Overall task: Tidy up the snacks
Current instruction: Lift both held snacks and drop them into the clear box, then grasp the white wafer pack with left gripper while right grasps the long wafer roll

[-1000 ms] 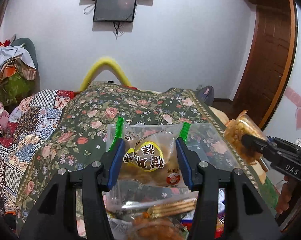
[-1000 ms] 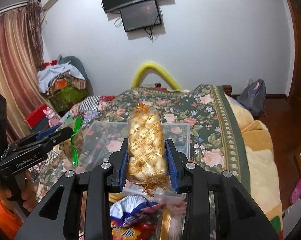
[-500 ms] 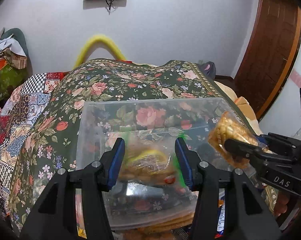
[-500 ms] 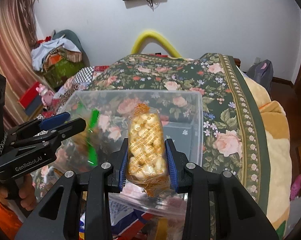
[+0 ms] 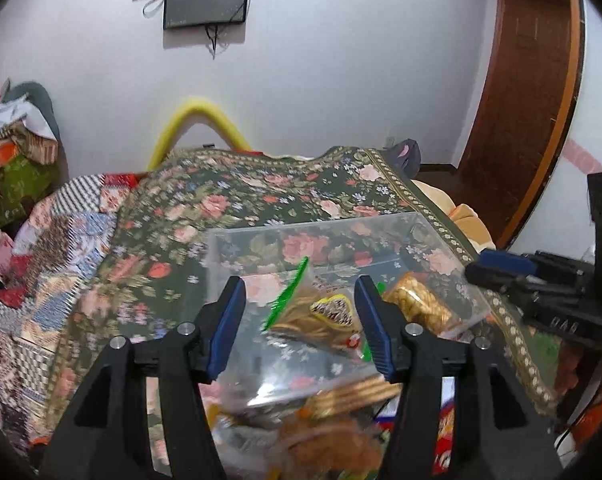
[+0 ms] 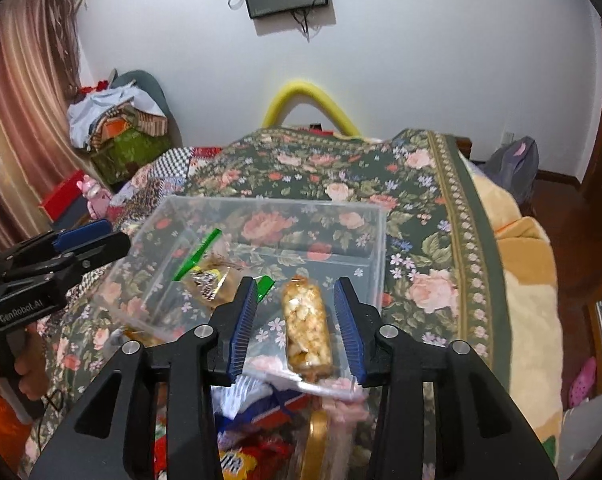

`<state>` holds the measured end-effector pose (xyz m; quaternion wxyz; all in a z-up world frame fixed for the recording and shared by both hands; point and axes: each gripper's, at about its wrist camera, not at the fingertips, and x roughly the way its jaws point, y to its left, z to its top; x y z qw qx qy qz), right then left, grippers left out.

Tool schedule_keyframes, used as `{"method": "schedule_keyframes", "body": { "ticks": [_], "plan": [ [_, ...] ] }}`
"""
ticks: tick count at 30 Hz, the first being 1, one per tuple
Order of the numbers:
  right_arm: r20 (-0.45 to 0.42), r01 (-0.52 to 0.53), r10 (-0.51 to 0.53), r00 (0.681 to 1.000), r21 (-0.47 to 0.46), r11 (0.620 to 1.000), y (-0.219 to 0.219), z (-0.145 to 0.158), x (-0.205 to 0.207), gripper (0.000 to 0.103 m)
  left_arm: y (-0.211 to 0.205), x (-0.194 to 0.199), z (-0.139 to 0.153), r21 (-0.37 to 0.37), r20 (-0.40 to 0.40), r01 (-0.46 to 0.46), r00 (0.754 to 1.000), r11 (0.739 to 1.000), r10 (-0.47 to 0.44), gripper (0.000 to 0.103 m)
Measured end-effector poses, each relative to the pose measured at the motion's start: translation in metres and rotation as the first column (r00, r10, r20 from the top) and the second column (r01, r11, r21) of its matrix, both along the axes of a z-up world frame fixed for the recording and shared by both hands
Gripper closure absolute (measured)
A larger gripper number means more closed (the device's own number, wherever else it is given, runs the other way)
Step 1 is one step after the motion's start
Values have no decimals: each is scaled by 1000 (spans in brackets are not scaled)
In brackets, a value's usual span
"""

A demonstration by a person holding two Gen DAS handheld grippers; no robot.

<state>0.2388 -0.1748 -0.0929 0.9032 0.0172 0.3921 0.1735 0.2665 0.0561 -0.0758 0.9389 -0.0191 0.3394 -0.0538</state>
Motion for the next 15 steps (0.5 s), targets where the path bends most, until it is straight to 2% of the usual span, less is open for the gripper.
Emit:
{"method": "schedule_keyframes", "body": {
  "ticks": [2, 6, 9, 15],
  "plan": [
    [17, 0, 0, 1000, -2, 1000, -3, 6, -9, 64, 6, -12, 4, 19, 5, -2, 1000, 1000, 2, 43],
    [42, 1, 0, 999, -15, 1000, -7, 12, -24, 59, 20, -33, 2, 10, -11, -8, 1000, 1000, 8, 39],
    [49, 8, -7, 999, -22, 1000, -11, 12, -36, 55, 31, -48, -7, 16, -33, -26, 999, 1000, 27, 38],
    [12, 20, -20, 1000, -11, 1000, -19, 0, -51, 55, 53, -62, -37, 0, -106, -79, 991, 997, 78, 37]
  ]
}}
